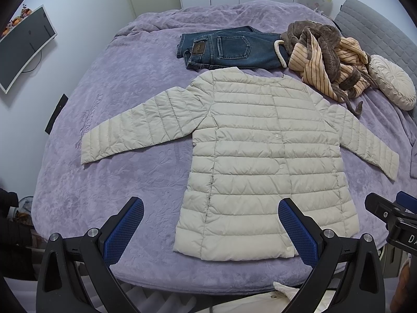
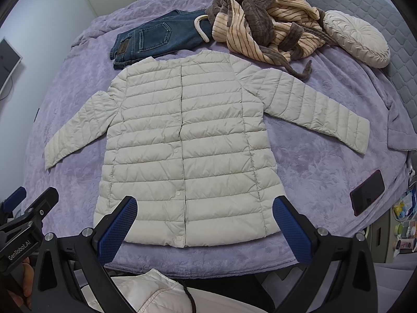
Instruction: Fold large clothes
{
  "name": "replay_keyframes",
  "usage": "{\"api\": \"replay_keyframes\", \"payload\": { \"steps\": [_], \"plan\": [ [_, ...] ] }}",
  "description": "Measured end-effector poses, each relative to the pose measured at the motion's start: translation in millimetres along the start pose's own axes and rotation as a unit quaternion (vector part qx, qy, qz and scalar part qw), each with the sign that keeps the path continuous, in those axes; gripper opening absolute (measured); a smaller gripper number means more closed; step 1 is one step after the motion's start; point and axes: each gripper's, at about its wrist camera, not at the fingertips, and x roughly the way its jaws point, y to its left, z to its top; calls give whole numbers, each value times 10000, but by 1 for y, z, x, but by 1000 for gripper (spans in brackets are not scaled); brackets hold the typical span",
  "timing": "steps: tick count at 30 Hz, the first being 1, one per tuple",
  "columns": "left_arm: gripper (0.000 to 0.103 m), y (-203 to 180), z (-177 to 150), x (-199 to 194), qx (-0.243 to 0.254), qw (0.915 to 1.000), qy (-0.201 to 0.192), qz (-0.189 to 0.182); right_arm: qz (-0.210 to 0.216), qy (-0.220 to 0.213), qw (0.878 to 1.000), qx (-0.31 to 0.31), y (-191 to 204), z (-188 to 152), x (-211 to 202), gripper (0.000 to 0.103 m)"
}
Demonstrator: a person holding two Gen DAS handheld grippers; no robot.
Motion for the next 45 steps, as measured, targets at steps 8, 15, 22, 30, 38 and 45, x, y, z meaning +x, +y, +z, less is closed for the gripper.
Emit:
{"api": "replay_keyframes", "payload": {
  "steps": [8, 15, 22, 30, 38, 45],
  "plan": [
    [103, 0, 1, 0, -2, 10000, 11, 1, 3, 9, 10000, -3, 0, 1, 0, 103],
    [103, 0, 2, 1, 2, 10000, 18, -2, 3, 17, 10000, 1, -1, 1, 0, 103],
    [103, 3, 1, 4, -18, 10000, 52, -11, -3, 35, 10000, -19, 1, 0, 2, 103],
    [103, 5, 2, 10, -29, 10000, 60, -39, -33, 42, 10000, -17, 3, 0, 4, 103],
    [103, 12, 5, 19, -201, 9992, 308, -137, -20, 172, 9998, -29, 4, -4, 9, 103],
    [103, 63, 10, 47, -795, 9953, 531, -158, -29, 515, 9986, -130, 30, 8, 28, 103]
  ]
}}
